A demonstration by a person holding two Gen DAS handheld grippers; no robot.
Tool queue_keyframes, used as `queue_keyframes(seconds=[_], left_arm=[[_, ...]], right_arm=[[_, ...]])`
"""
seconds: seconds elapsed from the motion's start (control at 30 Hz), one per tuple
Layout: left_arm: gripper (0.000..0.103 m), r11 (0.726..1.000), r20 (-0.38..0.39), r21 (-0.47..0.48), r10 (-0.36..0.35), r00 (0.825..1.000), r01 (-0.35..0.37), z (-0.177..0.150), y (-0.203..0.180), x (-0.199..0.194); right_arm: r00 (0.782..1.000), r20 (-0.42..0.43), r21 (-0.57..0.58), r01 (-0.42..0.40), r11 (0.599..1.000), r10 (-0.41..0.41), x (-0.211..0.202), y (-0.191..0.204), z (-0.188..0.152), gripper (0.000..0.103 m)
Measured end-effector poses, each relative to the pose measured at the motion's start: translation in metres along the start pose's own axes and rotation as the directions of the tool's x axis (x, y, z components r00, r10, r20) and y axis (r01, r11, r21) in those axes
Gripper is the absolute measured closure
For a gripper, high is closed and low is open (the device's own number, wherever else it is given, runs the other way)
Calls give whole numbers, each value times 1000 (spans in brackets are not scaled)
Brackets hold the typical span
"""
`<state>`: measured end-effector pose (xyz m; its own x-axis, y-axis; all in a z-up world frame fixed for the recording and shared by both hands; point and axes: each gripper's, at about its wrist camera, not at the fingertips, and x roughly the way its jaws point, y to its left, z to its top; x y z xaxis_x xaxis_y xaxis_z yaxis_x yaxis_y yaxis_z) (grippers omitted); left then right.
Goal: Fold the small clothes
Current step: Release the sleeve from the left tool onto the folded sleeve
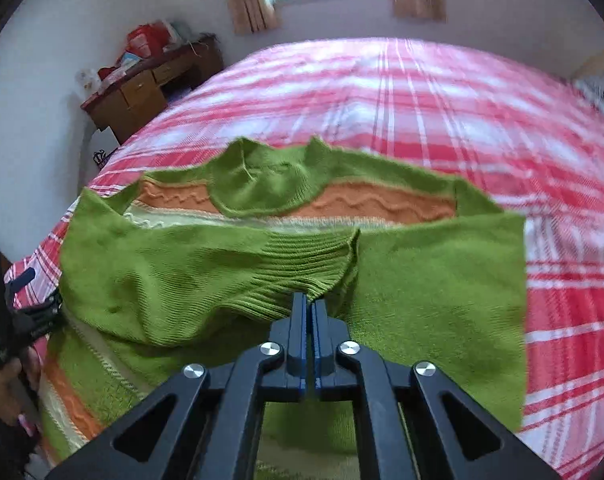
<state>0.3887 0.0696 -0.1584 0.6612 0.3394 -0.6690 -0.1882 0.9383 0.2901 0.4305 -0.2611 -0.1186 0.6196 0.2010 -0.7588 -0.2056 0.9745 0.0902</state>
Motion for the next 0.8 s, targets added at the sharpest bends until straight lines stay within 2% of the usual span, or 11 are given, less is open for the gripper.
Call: queue_keyframes(seconds=[0.13, 0.2, 0.27, 0.33, 0.37, 0.4, 0.43, 0.47, 0.57, 0.73, 0.8], left_arm=[[0, 1000, 10, 13, 10, 1000, -10, -2, -6, -3], [0, 1000, 3, 15, 11, 1000, -11, -3, -8, -3], [0, 1000, 0, 12, 3, 1000, -3, -4, -5, -3], [0, 1000, -2, 13, -2, 1000, 2, -5, -2, -3], [0, 1000, -1, 8, -10, 1000, 10, -6, 1, -6], [0, 1000, 2, -1, -8, 1000, 8, -7, 3, -10], [0, 1000, 7, -13, 1, 1000, -1, -7, 7, -15], [0, 999, 26, -34, 2, 1000, -1, -7, 14, -23], [0, 997, 103, -79, 19, 994, -11, 5, 25, -45], [0, 999, 122, -35, -3, 993, 8, 42, 0, -41], [0, 1000, 91, 6, -15, 996, 15, 45, -17, -28]], right_arm=[[991, 120, -36, 58, 998, -53, -49, -4, -3, 102], [987, 140, -35, 89, 995, -83, -61, -11, -8, 102], [988, 106, -38, 114, 993, -110, -56, -20, -16, 102], [992, 25, -40, 123, 992, -122, -37, -30, -28, 100], [989, -11, -34, 149, 988, -150, -30, -33, -32, 97], [982, -36, -30, 186, 982, -187, -26, -37, -36, 77], [980, -34, -22, 194, 981, -195, -29, -40, -38, 54], [982, -10, -1, 189, 982, -189, -37, -45, -41, 50], [972, 44, 13, 232, 973, -232, -54, -46, -35, 50], [991, 113, -22, 72, 997, -69, -57, -22, -8, 50], [997, 80, -35, -15, 999, 18, -41, -10, -4, 50]])
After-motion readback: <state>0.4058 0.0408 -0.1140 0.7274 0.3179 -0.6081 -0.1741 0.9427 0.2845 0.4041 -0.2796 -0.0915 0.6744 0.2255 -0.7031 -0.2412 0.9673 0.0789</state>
